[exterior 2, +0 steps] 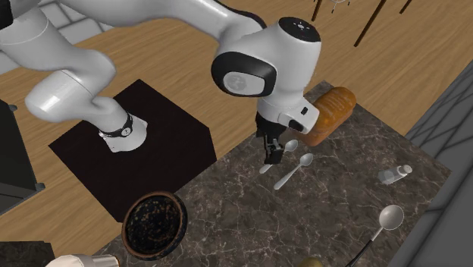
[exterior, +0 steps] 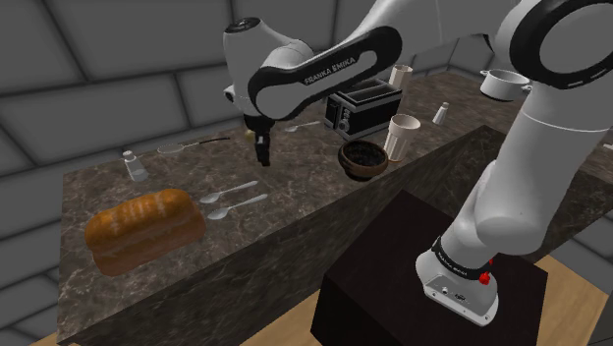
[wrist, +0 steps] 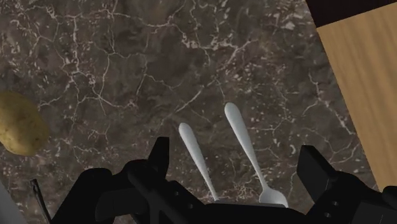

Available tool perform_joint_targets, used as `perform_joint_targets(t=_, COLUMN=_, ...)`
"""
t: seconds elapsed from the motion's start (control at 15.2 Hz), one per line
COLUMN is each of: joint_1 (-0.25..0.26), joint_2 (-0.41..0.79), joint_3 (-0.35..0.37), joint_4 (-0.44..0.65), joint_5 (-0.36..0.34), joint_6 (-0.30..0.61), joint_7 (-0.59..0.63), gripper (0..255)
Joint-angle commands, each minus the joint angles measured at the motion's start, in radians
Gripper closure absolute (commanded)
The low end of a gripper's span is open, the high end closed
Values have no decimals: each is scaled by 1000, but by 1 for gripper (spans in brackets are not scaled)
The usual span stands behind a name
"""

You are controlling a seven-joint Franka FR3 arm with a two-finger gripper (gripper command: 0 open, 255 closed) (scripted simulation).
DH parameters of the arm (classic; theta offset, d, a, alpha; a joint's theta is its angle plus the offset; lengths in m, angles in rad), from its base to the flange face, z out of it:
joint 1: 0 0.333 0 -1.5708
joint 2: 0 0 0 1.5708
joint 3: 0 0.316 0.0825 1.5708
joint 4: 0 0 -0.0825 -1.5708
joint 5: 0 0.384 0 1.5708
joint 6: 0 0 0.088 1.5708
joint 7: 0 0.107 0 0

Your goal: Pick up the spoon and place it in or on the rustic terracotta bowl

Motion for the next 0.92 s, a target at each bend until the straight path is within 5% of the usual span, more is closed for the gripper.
perform_joint_targets(t=0.0, joint_1=15, joint_2=71, joint_3=7, joint_4=41, joint_5=-35, joint_6=7, joint_7=-6, gripper=0)
perform_joint_targets(t=0.86, joint_1=144, joint_2=470, joint_3=8, joint_4=300, joint_5=-215, joint_6=16, joint_7=-41, gripper=0)
